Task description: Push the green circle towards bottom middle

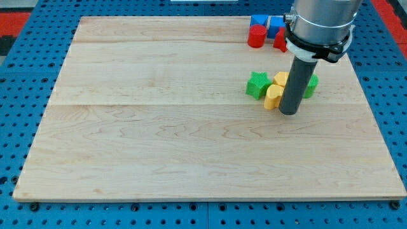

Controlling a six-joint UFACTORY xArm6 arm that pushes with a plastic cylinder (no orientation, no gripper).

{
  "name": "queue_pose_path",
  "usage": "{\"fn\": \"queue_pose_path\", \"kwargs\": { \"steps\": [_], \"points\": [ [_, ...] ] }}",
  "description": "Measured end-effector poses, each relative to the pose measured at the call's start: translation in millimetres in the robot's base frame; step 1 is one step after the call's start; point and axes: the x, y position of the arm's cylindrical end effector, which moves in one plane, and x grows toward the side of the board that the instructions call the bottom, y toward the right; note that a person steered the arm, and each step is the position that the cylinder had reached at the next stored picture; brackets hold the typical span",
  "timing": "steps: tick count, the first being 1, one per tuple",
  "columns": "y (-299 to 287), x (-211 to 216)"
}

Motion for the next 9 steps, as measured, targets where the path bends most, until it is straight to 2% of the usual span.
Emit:
{"fn": "queue_pose_path", "kwargs": {
  "steps": [4,6,7,8,9],
  "points": [
    [20,0],
    [101,-1],
    [142,-31],
    [119,-50],
    [71,-53]
  ]
}}
